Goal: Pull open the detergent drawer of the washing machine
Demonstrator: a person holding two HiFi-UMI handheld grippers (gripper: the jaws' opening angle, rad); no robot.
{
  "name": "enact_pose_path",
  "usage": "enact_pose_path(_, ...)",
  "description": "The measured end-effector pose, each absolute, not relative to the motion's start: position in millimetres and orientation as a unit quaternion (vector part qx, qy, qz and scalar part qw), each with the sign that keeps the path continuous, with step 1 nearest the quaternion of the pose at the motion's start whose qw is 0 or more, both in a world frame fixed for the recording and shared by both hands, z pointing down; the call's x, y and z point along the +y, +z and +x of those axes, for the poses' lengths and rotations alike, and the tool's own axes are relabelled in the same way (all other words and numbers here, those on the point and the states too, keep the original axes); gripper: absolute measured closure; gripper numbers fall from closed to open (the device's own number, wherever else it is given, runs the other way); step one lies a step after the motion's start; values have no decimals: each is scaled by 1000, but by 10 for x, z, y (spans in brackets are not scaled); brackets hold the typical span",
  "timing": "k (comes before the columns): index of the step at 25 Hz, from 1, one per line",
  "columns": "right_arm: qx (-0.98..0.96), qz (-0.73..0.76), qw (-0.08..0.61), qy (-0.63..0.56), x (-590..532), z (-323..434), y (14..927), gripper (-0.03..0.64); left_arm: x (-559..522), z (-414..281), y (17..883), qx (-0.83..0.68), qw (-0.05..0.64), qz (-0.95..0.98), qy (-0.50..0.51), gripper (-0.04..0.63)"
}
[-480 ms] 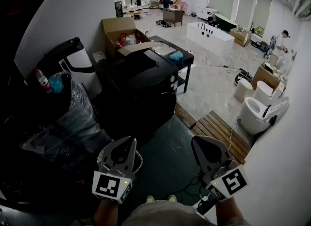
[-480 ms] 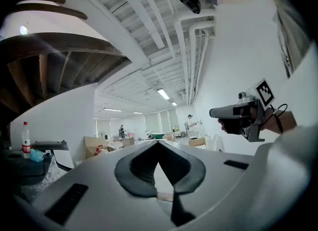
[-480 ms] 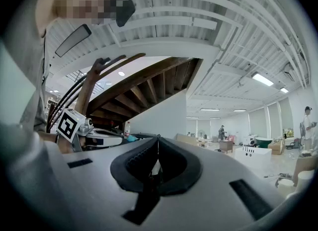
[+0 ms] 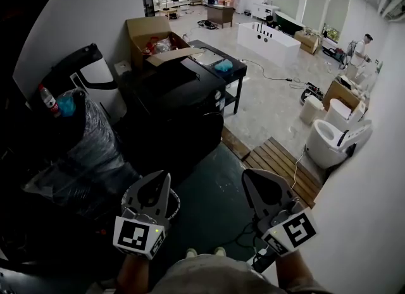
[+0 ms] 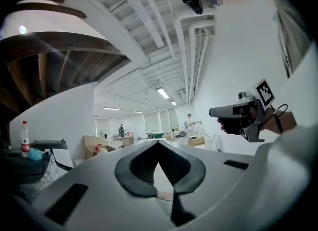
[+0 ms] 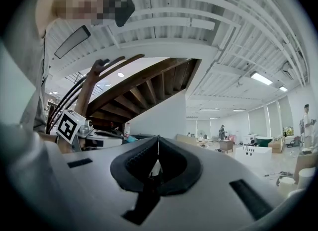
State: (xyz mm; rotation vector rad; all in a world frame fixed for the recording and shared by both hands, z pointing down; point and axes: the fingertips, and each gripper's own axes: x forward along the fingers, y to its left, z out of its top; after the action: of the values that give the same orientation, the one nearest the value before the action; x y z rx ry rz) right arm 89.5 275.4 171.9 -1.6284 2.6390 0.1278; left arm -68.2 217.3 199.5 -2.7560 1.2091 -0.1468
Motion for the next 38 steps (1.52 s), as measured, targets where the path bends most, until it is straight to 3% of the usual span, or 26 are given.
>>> enact_pose_path(8,851,-520,66,23,2838,1072,1731,569,2199,-535,2049,402,68,-912,-55,581)
enact_pose_path(11,854,-515,74,8,2831,1148,1799,419,2196,-461,2074,407,73,-908,-59,580)
enact_pose_path(16,851,-520,75,-5,2780,1308,1941,334,2231,-290,2177,415,81,-904,-68,581)
enact_pose_path(26,854,-514,76,-23,2326,1435,2127,314,1842,-277,2325,428,81,-897,-77,581)
enact_pose_path(38,864,-496,62,-61,958,1173,2351,311,585,-529,2469,442,70,-890,-84,581)
